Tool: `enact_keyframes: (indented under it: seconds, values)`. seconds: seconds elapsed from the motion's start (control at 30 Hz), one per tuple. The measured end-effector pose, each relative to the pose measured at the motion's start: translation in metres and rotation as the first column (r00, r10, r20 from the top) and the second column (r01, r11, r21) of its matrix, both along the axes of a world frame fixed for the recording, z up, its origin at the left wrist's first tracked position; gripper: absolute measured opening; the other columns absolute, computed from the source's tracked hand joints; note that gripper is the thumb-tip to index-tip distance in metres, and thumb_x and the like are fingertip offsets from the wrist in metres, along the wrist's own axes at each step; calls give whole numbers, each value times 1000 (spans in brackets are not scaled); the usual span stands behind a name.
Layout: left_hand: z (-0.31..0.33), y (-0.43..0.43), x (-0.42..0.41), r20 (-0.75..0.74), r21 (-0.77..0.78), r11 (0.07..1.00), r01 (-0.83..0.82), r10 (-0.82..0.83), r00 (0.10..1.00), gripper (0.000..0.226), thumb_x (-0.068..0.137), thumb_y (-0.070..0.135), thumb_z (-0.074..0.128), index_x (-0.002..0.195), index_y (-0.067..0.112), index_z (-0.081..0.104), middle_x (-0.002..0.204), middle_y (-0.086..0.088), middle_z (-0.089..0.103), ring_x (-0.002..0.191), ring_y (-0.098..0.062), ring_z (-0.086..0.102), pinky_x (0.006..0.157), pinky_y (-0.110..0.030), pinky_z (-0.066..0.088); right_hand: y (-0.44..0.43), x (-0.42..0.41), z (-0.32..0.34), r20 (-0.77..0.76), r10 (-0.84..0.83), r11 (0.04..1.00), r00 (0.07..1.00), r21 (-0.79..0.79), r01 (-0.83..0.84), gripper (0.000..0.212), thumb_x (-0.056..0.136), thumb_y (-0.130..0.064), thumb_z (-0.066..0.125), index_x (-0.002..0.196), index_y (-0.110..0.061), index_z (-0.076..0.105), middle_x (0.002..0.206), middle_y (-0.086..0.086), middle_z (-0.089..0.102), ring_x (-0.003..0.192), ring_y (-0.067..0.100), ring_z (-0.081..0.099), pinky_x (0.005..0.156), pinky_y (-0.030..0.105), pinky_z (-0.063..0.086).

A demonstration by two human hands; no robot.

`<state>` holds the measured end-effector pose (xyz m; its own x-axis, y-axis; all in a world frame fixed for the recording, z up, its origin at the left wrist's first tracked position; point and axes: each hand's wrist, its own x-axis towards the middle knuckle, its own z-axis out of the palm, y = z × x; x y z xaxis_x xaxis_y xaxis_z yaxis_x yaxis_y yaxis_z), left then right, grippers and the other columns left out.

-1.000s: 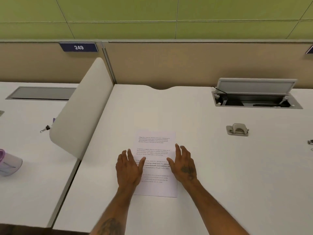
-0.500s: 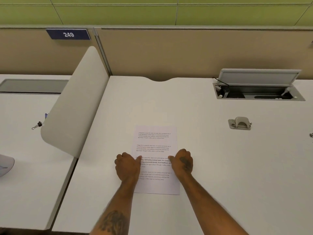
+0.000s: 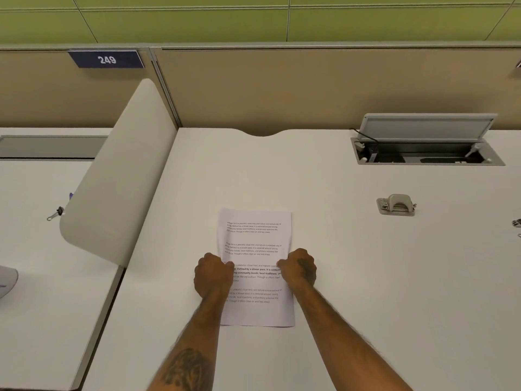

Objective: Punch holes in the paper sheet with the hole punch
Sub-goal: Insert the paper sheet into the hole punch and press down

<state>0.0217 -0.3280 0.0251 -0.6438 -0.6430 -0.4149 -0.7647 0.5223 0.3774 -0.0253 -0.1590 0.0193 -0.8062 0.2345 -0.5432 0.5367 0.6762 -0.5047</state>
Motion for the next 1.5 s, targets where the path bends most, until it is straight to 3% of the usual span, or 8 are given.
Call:
enact_keyframes:
  seconds: [0.27,0.5,0.67,0.9,1.0,1.1,1.33,1.5]
  values:
    - [1,-2,4,-118,78,992,-96,105,987,57,82,35,74,130,12,54,123,-13,66,108,-36,64,87,-44,51,3,0,0,-24,16,999,1000,-50,-17,36,80,-26,74,109,-6,63,114,10,69,95,27,69,80,33,58]
    - [-7,-13,7,-180,116,987,-108,128,975,41,94,37,58,119,6,66,119,-13,68,109,-35,63,93,-44,50,9,-2,-3,-47,-32,989,998,-143,25,34,82,-34,73,101,-7,63,107,7,71,89,23,68,71,27,53]
    - [-12,-14,8,-260,138,981,-139,171,950,21,94,23,60,86,7,69,87,-9,71,82,-30,63,74,-33,45,14,-1,-7,-42,-86,974,995,-214,75,21,91,-28,64,77,-14,58,101,8,74,71,18,61,57,20,44]
    - [-14,-17,10,-318,231,946,-229,296,901,21,85,16,73,103,5,74,72,5,65,80,-26,58,80,-32,44,23,2,-9,-12,-127,941,992,-316,117,29,87,-19,67,63,-16,52,82,5,66,75,24,62,75,37,56]
    - [-13,-18,10,-326,299,929,-220,316,891,34,83,16,76,115,8,71,101,-10,74,97,-30,66,94,-40,50,28,4,-8,5,-137,911,991,-391,128,7,89,-16,65,88,-10,64,97,7,71,88,26,68,81,40,59]
    - [-10,-20,7,-333,347,919,-187,307,891,34,82,17,77,114,8,71,101,-9,73,93,-28,66,93,-39,51,34,7,-7,10,-159,879,987,-454,147,18,91,-14,61,108,-12,66,106,4,72,95,25,69,83,43,60]
    - [-4,-23,1,-327,499,864,-62,254,910,40,78,23,81,114,10,70,100,-5,73,96,-25,68,97,-42,51,57,16,-5,38,-248,812,968,-538,229,18,91,-15,60,108,-16,67,106,4,73,92,24,70,84,45,60]
    - [5,-20,-1,-279,755,655,41,264,923,41,74,49,78,101,18,74,99,-2,77,95,-23,73,90,-45,55,80,23,-4,66,-363,729,929,-600,328,16,92,-13,61,106,-14,67,106,6,74,94,27,71,86,47,58]
